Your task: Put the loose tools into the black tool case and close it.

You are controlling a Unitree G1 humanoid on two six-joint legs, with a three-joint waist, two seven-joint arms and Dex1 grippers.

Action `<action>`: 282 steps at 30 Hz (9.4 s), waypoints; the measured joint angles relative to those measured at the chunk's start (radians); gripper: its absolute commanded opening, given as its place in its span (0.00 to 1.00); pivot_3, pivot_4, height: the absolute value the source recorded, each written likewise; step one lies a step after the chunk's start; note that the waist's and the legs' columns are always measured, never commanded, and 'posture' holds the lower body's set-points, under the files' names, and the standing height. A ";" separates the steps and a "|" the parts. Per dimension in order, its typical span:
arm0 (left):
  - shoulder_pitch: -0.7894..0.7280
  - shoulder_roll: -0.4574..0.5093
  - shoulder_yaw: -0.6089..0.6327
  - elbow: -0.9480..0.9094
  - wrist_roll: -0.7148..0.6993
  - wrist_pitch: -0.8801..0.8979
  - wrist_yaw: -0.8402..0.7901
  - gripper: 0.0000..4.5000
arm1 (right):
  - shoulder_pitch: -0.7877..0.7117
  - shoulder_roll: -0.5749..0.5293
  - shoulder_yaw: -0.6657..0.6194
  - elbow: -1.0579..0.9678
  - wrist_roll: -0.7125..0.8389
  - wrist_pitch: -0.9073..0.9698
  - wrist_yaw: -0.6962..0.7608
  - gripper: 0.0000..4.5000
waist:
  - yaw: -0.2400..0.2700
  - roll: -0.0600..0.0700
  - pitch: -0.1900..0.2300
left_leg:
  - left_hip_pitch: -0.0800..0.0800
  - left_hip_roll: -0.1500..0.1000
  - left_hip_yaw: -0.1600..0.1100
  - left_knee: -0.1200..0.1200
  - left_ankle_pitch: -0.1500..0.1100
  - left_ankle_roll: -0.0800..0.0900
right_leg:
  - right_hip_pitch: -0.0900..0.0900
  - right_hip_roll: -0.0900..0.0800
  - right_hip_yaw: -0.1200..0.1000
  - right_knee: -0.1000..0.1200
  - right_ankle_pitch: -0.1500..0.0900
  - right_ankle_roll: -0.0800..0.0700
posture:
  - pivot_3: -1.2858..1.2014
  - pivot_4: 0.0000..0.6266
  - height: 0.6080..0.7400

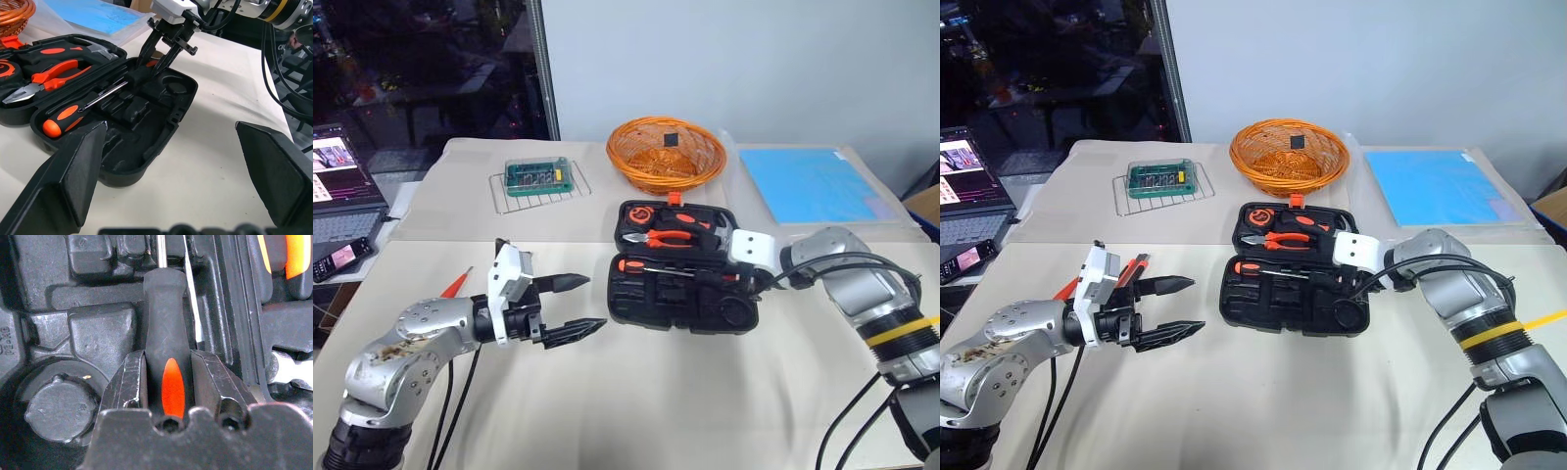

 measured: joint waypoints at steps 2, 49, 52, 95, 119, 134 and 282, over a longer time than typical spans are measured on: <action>0.000 0.001 0.000 0.000 0.000 0.000 0.000 1.00 | -0.005 0.000 0.002 0.013 -0.019 -0.027 0.012 0.22 | 0.000 0.000 0.000 | 0.002 0.000 0.000 0.000 0.000 0.001 | 0.002 0.000 0.000 0.000 0.000 0.000 | 0.52 0.24 1.00; -0.003 -0.002 -0.024 0.003 0.021 -0.020 0.047 1.00 | 0.319 0.231 -0.164 -0.218 0.039 0.021 -0.341 0.02 | 0.002 -0.003 -0.002 | 0.022 0.002 0.000 -0.002 -0.005 -0.007 | 0.015 0.000 0.000 0.004 -0.005 0.003 | 0.52 0.24 1.00; 0.017 -0.022 -0.011 0.011 0.022 -0.023 0.078 1.00 | 0.325 0.234 -0.192 -0.210 0.059 -0.025 -0.341 0.02 | 0.003 -0.003 -0.003 | 0.020 0.001 0.000 -0.002 -0.005 -0.007 | 0.017 -0.001 0.000 0.004 -0.003 0.001 | 0.52 0.24 1.00; -0.094 0.248 0.203 0.700 0.264 0.077 0.196 1.00 | 0.661 0.084 -0.626 -0.798 0.743 0.169 -0.222 0.99 | 0.003 -0.009 0.003 | 0.008 0.002 0.002 -0.015 -0.002 -0.010 | -0.002 -0.002 -0.001 0.000 -0.002 -0.007 | 0.52 0.24 1.00; -0.069 0.269 0.136 0.746 0.336 -0.017 0.026 1.00 | 0.701 0.084 -0.613 -0.831 0.749 0.168 -0.246 0.99 | 0.005 -0.013 0.004 | 0.007 0.002 0.002 -0.014 0.001 -0.006 | -0.004 -0.004 -0.001 0.006 -0.002 -0.007 | 0.52 0.24 1.00; -0.084 0.245 0.150 0.693 0.333 0.089 0.154 1.00 | 0.702 0.083 -0.613 -0.831 0.745 0.168 -0.244 0.99 | -0.001 -0.015 0.004 | 0.013 0.003 0.003 -0.013 0.004 -0.009 | -0.004 -0.001 0.000 0.015 -0.005 -0.011 | 0.52 0.24 1.00; -0.191 -0.025 0.033 0.457 0.468 0.174 0.314 0.95 | 0.934 0.114 -0.811 -0.891 0.762 0.120 -0.265 1.00 | 0.013 -0.013 -0.004 | 0.019 0.001 0.000 -0.007 -0.009 0.001 | 0.011 -0.009 -0.005 0.010 -0.014 -0.002 | 0.52 0.24 1.00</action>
